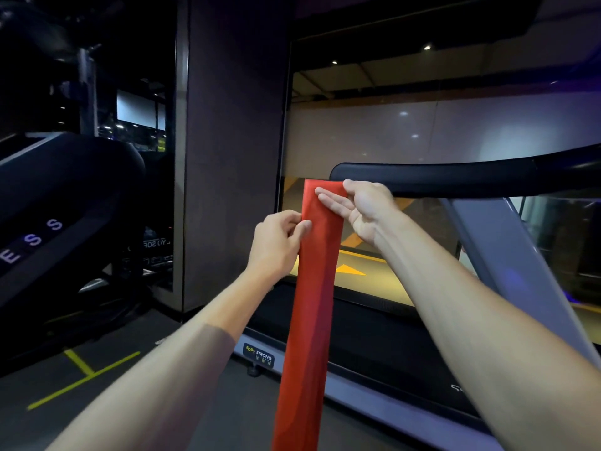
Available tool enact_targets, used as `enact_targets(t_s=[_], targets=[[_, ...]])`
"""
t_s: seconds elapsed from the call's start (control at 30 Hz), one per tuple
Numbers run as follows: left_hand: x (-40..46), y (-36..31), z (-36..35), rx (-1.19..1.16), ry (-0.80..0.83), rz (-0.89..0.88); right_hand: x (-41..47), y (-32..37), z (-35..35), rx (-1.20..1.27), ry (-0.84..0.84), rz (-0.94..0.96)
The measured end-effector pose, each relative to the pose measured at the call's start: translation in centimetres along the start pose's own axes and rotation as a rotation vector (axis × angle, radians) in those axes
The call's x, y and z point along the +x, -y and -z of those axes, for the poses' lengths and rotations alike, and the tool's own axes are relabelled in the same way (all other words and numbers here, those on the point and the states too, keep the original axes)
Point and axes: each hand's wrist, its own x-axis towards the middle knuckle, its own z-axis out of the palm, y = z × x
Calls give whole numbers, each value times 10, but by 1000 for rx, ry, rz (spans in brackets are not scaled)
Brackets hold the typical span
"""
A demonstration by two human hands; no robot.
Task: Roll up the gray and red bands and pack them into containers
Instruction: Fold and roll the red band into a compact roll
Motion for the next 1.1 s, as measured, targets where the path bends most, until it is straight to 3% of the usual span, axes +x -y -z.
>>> enact_targets(t_s=[0.5,0.87,1.1], targets=[[-40,41,-36,-178,-20,100,11,-2,0,-33,48,-31],[-73,81,-51,-31,131,145,17,-6,20,29,23,-37],[-93,93,-55,-27,63,185,14,-13,21,44,31,-47]])
